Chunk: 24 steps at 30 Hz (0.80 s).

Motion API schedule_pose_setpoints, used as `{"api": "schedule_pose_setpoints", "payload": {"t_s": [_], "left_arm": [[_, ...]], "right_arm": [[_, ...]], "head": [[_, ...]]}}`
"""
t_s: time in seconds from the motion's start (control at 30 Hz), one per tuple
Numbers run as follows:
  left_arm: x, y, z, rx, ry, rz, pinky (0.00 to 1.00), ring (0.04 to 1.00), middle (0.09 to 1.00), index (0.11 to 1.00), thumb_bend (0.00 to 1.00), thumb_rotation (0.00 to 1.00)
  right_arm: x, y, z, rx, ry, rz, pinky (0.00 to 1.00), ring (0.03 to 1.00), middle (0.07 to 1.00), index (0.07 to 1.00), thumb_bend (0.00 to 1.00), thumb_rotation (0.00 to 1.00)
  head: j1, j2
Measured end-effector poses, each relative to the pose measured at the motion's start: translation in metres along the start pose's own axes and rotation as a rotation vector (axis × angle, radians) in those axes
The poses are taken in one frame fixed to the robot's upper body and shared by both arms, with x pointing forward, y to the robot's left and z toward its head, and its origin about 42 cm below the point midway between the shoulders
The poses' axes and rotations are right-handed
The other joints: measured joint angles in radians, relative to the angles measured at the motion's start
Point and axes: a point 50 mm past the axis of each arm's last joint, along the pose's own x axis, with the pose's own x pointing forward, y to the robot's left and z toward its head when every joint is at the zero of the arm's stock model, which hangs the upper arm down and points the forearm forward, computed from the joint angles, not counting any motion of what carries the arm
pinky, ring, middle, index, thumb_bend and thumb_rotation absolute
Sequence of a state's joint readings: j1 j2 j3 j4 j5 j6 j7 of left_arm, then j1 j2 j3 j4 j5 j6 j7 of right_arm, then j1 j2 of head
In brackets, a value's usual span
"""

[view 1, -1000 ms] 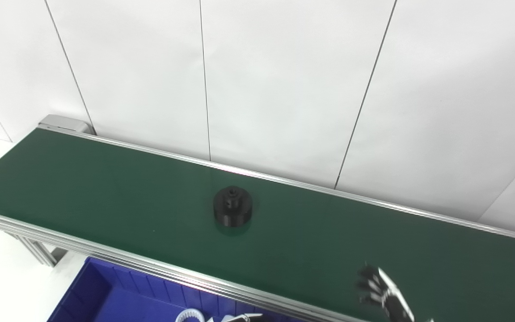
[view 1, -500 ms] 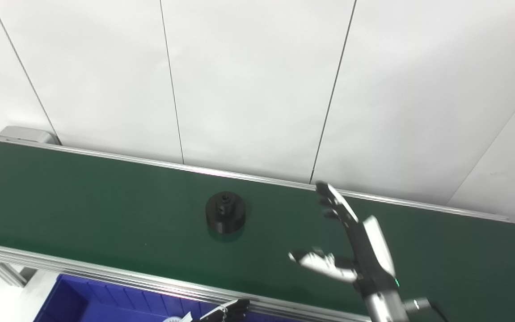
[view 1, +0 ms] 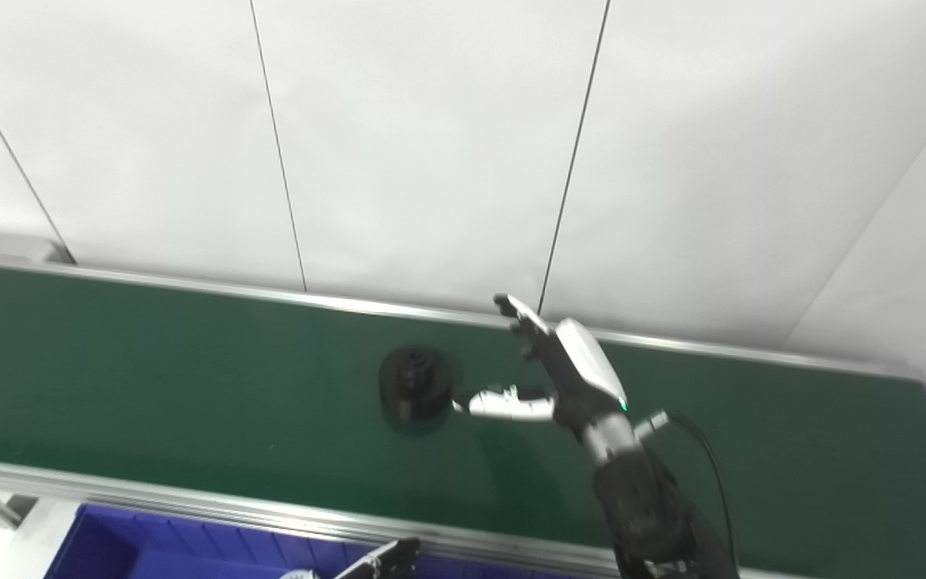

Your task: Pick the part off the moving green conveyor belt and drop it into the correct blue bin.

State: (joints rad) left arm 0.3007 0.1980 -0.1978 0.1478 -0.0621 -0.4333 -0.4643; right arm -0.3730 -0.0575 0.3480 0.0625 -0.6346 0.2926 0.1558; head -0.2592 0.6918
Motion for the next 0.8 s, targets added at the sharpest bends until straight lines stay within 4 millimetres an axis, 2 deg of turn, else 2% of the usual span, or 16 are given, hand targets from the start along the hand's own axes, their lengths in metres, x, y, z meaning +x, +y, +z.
{"api": "schedule_pose_setpoints", "payload": {"t_s": [0.07,0.2,0.33,0.47,0.67,0.8], "left_arm": [[0.000,-0.001,0.001,-0.002,-0.004,0.002,0.83,0.896,0.919,0.909,0.70,0.79],[0.000,-0.001,0.005,-0.002,-0.019,-0.006,0.81,0.887,0.918,0.921,0.69,0.84],[0.000,-0.001,0.006,0.005,-0.023,-0.012,0.78,0.878,0.916,0.922,0.62,0.83],[0.001,-0.002,0.007,-0.005,-0.029,-0.023,0.80,0.873,0.915,0.921,0.52,0.75],[0.004,-0.004,0.008,-0.022,-0.045,-0.017,0.82,0.882,0.918,0.922,0.52,0.76],[0.004,-0.003,0.008,-0.028,-0.050,-0.013,0.82,0.883,0.917,0.918,0.49,0.73]], "right_arm": [[0.009,0.005,0.000,-0.039,0.016,0.038,0.77,0.890,0.932,0.951,0.91,0.44],[0.026,0.011,-0.001,-0.114,0.041,0.098,0.77,0.886,0.933,0.949,0.95,0.42],[0.040,0.015,0.002,-0.171,0.048,0.134,0.75,0.872,0.921,0.938,0.98,0.42],[0.046,0.020,-0.001,-0.206,0.060,0.165,0.76,0.874,0.926,0.938,0.98,0.42],[0.055,0.031,-0.003,-0.278,0.080,0.227,0.75,0.883,0.936,0.940,1.00,0.39],[0.061,0.031,-0.001,-0.328,0.079,0.235,0.68,0.855,0.916,0.919,1.00,0.33]], "head": [[-0.002,0.003],[-0.002,0.009],[0.001,0.012],[0.003,0.018],[0.006,0.023],[0.008,0.028]]}}
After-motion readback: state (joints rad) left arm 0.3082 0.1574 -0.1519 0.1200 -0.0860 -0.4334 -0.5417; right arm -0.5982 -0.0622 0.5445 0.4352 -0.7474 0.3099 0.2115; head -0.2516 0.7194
